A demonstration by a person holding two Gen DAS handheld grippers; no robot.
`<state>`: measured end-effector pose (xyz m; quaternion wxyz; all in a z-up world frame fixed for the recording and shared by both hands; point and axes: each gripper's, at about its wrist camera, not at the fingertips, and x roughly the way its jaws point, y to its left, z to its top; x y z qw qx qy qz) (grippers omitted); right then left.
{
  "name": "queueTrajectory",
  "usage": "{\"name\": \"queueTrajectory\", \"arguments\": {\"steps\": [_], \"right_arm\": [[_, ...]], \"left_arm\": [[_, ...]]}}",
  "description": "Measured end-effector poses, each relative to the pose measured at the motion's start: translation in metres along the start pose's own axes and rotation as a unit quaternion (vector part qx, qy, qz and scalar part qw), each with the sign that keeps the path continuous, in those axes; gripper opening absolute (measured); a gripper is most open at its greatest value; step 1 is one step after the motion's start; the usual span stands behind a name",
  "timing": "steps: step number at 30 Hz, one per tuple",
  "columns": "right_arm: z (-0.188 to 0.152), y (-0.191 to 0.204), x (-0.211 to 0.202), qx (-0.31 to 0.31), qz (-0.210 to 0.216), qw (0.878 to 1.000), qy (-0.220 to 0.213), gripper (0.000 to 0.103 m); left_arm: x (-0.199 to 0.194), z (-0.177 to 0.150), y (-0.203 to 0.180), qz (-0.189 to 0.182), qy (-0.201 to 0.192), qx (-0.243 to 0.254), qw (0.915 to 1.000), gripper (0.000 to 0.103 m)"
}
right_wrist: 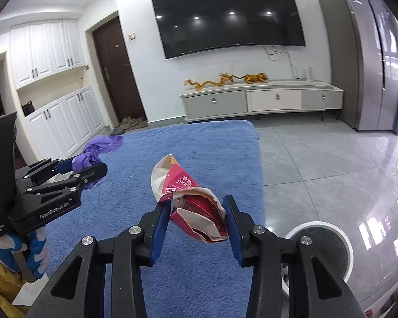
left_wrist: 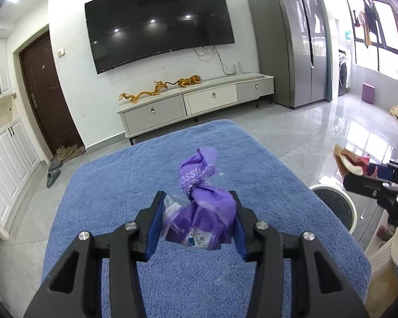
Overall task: Collect trash
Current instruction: 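Lift both wrappers and carry them over the white bin, then open both grippers to drop the wrappers into the white bin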
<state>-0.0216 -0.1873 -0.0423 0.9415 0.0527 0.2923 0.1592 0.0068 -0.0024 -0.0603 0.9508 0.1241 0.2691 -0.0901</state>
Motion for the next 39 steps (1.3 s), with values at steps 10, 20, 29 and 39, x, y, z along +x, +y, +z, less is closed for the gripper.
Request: {"name": "queueTrajectory", "arguments": {"steps": [10,20,29,39], "right_arm": [[-0.015,-0.034,-0.018,0.033,-0.028,0.999,-0.009,0.038],[-0.033,-0.073,-0.028,0.072,-0.051,0.996,-0.005,0.038],[-0.054,-0.129,-0.033,0.129,-0.107,0.986,0.023,0.038],[-0.067,-0.199,-0.018,0.207,-0.151,0.964,0.073,0.038]], "left_arm": [[0.006,0.009,-0.046,-0.009,0.003,0.051,0.9987,0.043],[0.019,0.019,-0.104,-0.039,0.006,0.111,0.9930,0.043],[0.050,0.034,-0.166,-0.090,0.033,0.155,0.9832,0.043],[0.122,0.061,-0.229,-0.193,0.112,0.131,0.9660,0.045]]}}
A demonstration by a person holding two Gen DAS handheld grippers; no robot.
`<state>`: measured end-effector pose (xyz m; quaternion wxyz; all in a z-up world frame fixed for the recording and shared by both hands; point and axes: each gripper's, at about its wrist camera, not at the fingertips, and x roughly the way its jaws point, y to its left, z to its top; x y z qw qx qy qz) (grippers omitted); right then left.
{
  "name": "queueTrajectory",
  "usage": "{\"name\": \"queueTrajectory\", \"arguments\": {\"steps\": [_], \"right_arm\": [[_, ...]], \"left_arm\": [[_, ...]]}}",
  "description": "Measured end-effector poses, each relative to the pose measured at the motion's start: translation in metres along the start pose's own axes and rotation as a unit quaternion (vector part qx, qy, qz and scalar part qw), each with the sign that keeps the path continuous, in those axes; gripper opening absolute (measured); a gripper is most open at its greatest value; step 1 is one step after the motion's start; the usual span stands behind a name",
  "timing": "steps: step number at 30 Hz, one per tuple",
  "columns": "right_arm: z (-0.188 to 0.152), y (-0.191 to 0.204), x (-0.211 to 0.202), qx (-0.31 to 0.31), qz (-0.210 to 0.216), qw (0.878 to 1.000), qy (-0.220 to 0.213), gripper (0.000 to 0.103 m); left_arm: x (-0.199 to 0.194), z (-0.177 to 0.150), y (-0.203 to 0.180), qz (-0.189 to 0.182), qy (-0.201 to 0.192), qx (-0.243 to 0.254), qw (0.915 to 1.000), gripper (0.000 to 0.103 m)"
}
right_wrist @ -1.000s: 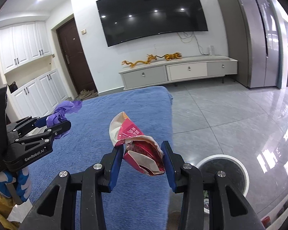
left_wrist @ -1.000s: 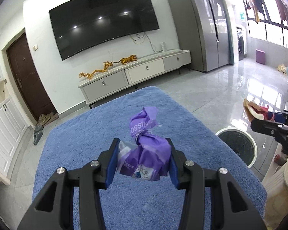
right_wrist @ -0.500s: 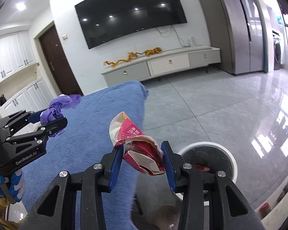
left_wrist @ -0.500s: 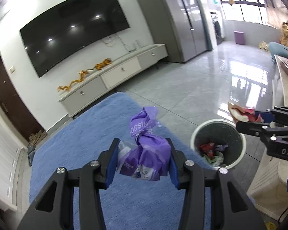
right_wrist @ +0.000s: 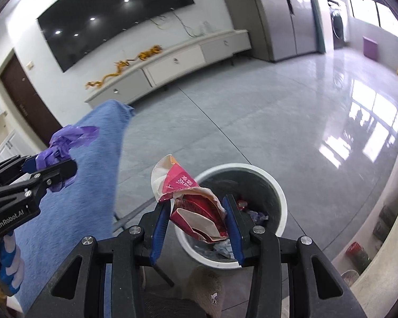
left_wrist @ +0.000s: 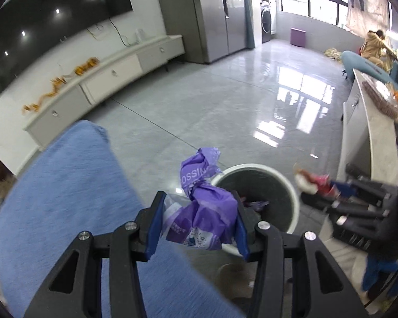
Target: Collect trash
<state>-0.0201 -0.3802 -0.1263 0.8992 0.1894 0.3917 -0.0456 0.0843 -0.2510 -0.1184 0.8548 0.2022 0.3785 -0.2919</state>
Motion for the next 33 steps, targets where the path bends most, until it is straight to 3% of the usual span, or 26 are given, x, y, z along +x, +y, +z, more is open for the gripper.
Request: {"name": "queueTrajectory", "arguments": {"steps": [8,12,15,23,26,29,33], "right_arm": [[0.012,-0.014,0.037,0.011,-0.031,0.999,0.032,0.041],[0.013,-0.024,0.057,0.016,-0.060,0.997,0.048,0.060],[0.011,-0.030,0.064,0.018,-0.082,0.995,0.054,0.061],[0.008,-0.030,0.042,0.038,-0.083,0.995,0.033,0.063],[0.010,-0.022,0.026,0.040,-0.085,0.995,0.011,0.067],[0.009,-0.010,0.012,0.030,-0.086,0.996,-0.005,0.073],[0.011,0.008,-0.004,0.012,-0.090,0.996,-0.022,0.077]], "left_arm": [[0.047,0.026,-0.004,-0.058,0.021,-0.040,0.9973,0.047],[0.064,0.029,-0.007,-0.089,0.027,-0.055,0.9941,0.060],[0.067,0.025,-0.010,-0.099,0.029,-0.059,0.9929,0.061],[0.055,0.016,-0.002,-0.064,0.029,-0.061,0.9956,0.062],[0.042,0.006,-0.002,-0.044,0.031,-0.048,0.9974,0.063],[0.027,-0.006,0.005,-0.036,0.029,-0.047,0.9978,0.071],[0.003,-0.018,0.017,-0.004,0.013,-0.047,0.9988,0.071]]}}
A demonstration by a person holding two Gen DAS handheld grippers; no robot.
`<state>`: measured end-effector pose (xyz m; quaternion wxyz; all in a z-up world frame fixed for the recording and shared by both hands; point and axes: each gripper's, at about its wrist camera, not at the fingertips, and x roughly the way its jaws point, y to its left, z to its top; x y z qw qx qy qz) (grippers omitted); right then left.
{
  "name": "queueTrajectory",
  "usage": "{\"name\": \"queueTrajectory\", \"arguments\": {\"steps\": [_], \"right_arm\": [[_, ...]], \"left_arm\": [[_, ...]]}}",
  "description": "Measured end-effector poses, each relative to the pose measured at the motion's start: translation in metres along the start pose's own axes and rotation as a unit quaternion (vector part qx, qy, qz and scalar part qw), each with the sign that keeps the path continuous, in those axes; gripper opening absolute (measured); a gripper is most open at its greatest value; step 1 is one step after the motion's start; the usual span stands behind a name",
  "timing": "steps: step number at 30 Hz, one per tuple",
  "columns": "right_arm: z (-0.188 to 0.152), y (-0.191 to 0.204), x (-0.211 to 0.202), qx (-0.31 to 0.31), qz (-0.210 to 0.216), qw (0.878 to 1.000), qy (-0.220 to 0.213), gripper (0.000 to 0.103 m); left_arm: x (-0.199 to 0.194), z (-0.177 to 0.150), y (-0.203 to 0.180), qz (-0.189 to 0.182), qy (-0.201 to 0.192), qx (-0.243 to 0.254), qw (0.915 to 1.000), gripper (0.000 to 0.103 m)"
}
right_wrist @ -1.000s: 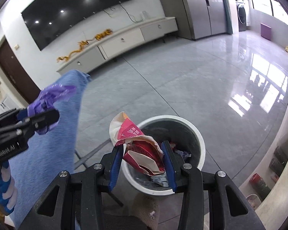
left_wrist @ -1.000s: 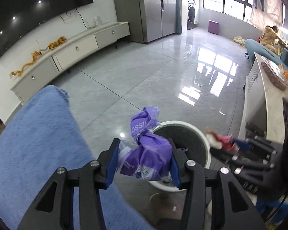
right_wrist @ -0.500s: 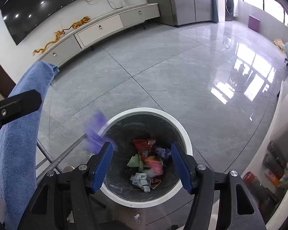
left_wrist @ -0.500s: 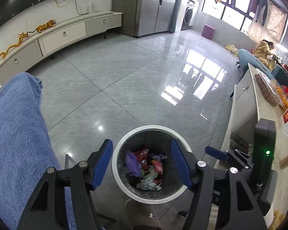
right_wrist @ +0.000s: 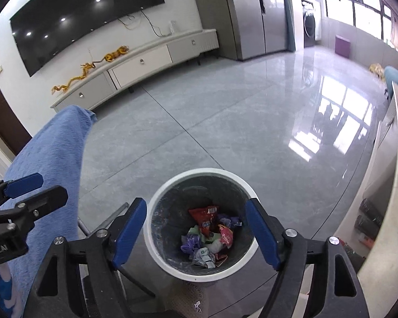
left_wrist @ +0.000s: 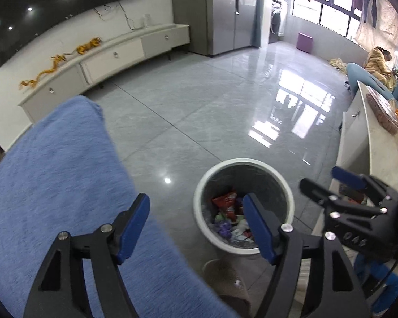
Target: Collect trash
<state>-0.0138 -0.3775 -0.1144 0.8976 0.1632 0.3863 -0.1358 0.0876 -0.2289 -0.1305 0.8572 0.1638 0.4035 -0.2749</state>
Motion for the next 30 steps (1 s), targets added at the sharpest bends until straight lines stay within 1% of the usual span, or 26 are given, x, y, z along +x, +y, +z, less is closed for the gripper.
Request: {"name": "queueTrajectory", "arguments": {"steps": [5,8,10,12,20,26,30], "right_arm": [[-0.003,0.027,-0.023,-0.024,0.005,0.999,-0.023,0.084],[-0.004,0.046,-0.032,-0.038,0.011,0.999,-0.035,0.087],[-0.005,0.057,-0.037,-0.048,0.018,0.998,-0.040,0.090],[-0.007,0.070,-0.042,-0.061,0.023,0.997,-0.045,0.092],[-0.016,0.104,-0.057,-0.089,0.036,0.994,-0.058,0.093],[-0.024,0.122,-0.068,-0.104,0.039,0.991,-0.069,0.098],[-0.029,0.135,-0.073,-0.114,0.031,0.990,-0.079,0.102]], "left_arm": [[-0.033,-0.014,0.021,0.061,-0.034,-0.012,0.9975,0.071],[-0.052,-0.024,0.038,0.097,-0.049,-0.029,0.9937,0.071],[-0.063,-0.031,0.048,0.113,-0.057,-0.038,0.9912,0.072],[-0.074,-0.038,0.058,0.124,-0.061,-0.049,0.9891,0.072],[-0.102,-0.056,0.079,0.152,-0.082,-0.069,0.9825,0.072],[-0.125,-0.072,0.096,0.183,-0.112,-0.096,0.9721,0.072],[-0.137,-0.079,0.106,0.200,-0.124,-0.110,0.9657,0.072]]}}
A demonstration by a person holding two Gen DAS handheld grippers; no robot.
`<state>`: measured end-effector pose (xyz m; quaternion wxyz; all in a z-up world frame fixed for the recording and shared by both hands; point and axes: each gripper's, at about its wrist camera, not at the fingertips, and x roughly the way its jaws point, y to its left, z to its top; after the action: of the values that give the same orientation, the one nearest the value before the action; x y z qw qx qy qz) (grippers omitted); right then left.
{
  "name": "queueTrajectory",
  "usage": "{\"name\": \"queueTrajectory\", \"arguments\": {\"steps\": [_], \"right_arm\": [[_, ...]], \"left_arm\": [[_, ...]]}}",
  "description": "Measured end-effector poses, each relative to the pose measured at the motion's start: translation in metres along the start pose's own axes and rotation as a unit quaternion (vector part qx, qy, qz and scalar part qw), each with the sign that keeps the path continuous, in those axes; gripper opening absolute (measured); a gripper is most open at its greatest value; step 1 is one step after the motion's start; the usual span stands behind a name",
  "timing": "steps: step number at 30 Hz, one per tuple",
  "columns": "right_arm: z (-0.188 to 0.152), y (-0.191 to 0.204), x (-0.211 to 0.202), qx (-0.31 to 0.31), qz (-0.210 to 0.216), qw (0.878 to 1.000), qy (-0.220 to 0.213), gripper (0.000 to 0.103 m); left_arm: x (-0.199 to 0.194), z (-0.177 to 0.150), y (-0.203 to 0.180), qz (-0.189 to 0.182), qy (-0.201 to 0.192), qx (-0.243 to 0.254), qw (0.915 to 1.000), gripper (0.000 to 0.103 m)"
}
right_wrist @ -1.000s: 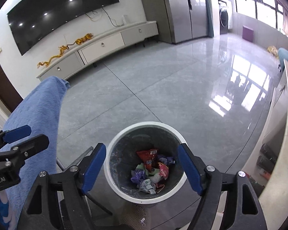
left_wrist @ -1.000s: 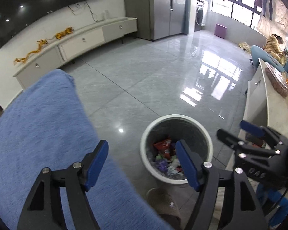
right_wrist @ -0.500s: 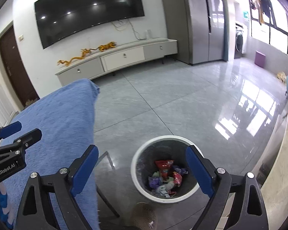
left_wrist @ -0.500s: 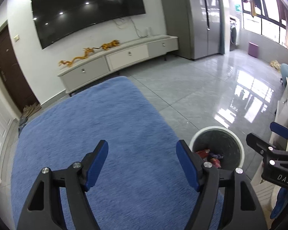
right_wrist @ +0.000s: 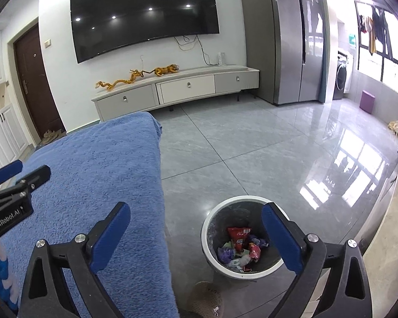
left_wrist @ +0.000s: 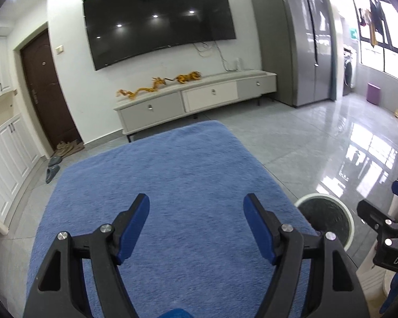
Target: Collect trash
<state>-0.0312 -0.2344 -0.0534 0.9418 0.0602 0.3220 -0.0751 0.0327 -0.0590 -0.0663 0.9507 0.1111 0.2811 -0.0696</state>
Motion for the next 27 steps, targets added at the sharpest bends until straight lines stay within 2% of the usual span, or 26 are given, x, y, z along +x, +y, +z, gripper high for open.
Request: {"name": "queueTrajectory", "arguments": {"steps": [4,10,14,20,27], "right_arm": [[0.000,0.013,-0.005,-0.007,-0.011,1.000,-0.011,0.103],[-0.002,0.026,-0.013,-0.013,-0.034,0.999,-0.028,0.103],[-0.004,0.035,-0.018,-0.023,-0.055,0.997,-0.044,0.103],[-0.005,0.044,-0.026,-0.034,-0.110,0.990,-0.082,0.103],[-0.008,0.049,-0.022,-0.035,-0.115,0.989,-0.083,0.103]], "left_arm": [[-0.009,-0.004,0.015,0.010,-0.012,-0.016,0.9998,0.090],[-0.020,-0.008,0.031,0.022,-0.034,-0.038,0.9984,0.102],[-0.022,-0.009,0.037,0.034,-0.040,-0.049,0.9974,0.103],[-0.019,-0.015,0.050,0.057,-0.041,-0.064,0.9955,0.103],[-0.018,-0.029,0.066,0.067,-0.035,-0.084,0.9936,0.103]]}}
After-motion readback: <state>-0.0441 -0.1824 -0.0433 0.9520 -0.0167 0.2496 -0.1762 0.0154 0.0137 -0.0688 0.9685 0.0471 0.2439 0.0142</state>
